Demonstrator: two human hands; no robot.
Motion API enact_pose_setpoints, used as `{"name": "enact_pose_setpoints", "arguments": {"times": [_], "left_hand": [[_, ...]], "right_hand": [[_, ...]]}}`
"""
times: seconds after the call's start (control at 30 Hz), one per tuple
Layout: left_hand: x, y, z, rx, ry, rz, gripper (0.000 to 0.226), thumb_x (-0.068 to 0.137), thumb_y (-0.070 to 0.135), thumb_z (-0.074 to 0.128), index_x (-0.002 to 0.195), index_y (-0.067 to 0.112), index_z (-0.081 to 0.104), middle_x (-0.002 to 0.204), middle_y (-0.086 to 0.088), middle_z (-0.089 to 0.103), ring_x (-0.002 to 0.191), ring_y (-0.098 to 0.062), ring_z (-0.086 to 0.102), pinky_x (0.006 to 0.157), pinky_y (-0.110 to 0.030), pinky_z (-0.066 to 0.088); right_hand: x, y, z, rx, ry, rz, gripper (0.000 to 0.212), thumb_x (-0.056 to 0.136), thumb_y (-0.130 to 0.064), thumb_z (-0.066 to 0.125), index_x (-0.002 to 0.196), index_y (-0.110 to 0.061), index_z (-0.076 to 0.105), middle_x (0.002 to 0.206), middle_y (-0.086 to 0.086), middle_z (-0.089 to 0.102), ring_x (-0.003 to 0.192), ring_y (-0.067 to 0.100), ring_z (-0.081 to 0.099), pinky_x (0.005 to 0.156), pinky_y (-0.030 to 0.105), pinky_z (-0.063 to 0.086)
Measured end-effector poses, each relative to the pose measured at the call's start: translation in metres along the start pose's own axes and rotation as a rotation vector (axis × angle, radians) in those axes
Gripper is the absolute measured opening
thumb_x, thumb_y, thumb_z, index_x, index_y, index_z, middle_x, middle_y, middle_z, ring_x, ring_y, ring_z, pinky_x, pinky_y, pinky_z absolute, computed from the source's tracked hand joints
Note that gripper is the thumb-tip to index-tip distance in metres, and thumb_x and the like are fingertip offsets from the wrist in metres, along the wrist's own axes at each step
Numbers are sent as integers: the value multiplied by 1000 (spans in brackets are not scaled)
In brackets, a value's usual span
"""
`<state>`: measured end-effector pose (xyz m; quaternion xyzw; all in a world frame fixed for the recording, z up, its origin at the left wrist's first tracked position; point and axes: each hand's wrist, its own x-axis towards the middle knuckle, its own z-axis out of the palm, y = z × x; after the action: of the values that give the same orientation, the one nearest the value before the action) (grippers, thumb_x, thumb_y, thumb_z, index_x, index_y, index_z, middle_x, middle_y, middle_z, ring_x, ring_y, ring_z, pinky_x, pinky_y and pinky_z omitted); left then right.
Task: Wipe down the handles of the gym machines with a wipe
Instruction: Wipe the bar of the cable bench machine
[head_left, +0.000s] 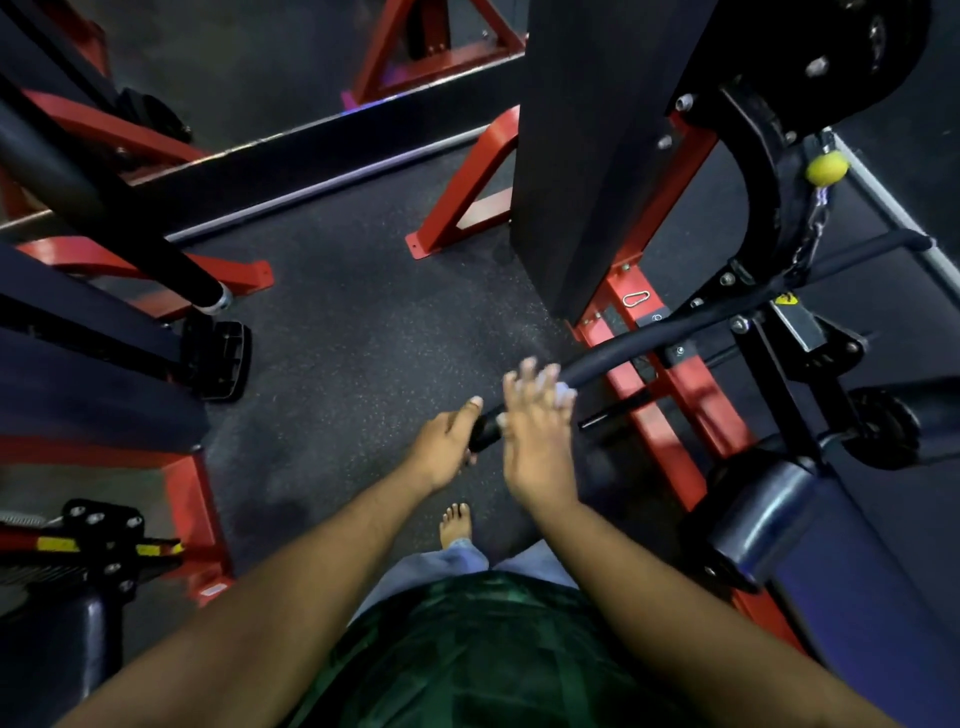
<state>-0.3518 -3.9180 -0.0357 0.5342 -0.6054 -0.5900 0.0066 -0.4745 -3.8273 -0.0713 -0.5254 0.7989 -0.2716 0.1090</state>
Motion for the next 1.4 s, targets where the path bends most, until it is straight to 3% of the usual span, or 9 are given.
{"name": "enact_pose_setpoints", "arguments": {"times": [0.13, 0.3, 0.43, 0.57, 0.77, 1.0, 1.2, 1.3, 1.4], "left_hand": [[-4, -3, 1, -74, -58, -62, 73, 99, 68, 27, 99, 12, 73, 68, -7, 66, 56, -13, 56, 51, -23, 41], [-7, -3, 5, -92, -83, -100, 74, 103, 69, 22, 101, 13, 71, 61, -1, 62, 48, -8, 53, 49, -22, 39], [-8, 2, 3, -223, -84, -106, 63, 104, 64, 24, 106, 23, 72, 84, 2, 75, 69, -6, 66, 60, -24, 49], [-12, 7, 1, -227, -103, -132, 75, 103, 68, 17, 103, 16, 71, 63, -1, 62, 48, -10, 50, 46, -24, 35], [-15, 8, 0, -103, -112, -91, 69, 107, 60, 22, 106, 8, 68, 64, -6, 60, 48, -12, 47, 46, -21, 36], [-15, 9, 0, 27, -172, -99, 76, 100, 75, 25, 93, 14, 70, 68, -7, 67, 60, -21, 59, 55, -26, 43], [-15, 13, 7, 83, -136, -111, 94, 85, 89, 22, 90, 9, 72, 64, -5, 67, 58, -19, 61, 61, -29, 47], [-14, 9, 10, 32, -68, -88, 92, 87, 89, 25, 96, 10, 70, 71, -6, 68, 59, -18, 64, 59, -30, 48], [-17, 6, 13, -62, 67, -80, 52, 103, 66, 30, 115, 21, 54, 92, -6, 66, 69, -20, 68, 55, -30, 49]], "right_hand": [[1, 32, -21, -308, -119, -527, 53, 99, -29, 49, 149, -13, 47, 157, 8, 44, 151, 25, 29, 121, 57, 14], [34, 45, -51, -256, -34, -174, 42, 103, -32, 41, 132, -13, 65, 141, 5, 61, 145, 28, 41, 123, 58, 12], [-3, -11, -21, -217, -212, -434, 51, 99, -38, 43, 137, -9, 59, 141, 9, 59, 142, 27, 44, 123, 54, 15], [7, 15, -36, -309, -234, -600, 50, 102, -37, 41, 146, -16, 53, 151, 2, 52, 146, 19, 40, 123, 53, 18], [50, 51, -69, -313, -32, -49, 38, 103, -35, 39, 122, -21, 68, 126, -3, 66, 139, 21, 46, 123, 61, 7], [31, 34, -57, -375, -268, -466, 42, 101, -43, 36, 114, -23, 71, 111, -5, 70, 120, 16, 60, 120, 66, 13], [105, 98, -119, -504, -335, 200, 44, 104, -40, 32, 104, -18, 70, 112, 4, 68, 118, 28, 59, 116, 75, 10], [107, 65, -111, -558, -467, 93, 42, 104, -35, 33, 103, -17, 71, 108, 7, 72, 111, 31, 63, 117, 66, 19], [82, 9, -82, -620, -618, -175, 39, 102, -36, 35, 103, -21, 71, 105, 5, 74, 106, 29, 67, 117, 59, 21]]}}
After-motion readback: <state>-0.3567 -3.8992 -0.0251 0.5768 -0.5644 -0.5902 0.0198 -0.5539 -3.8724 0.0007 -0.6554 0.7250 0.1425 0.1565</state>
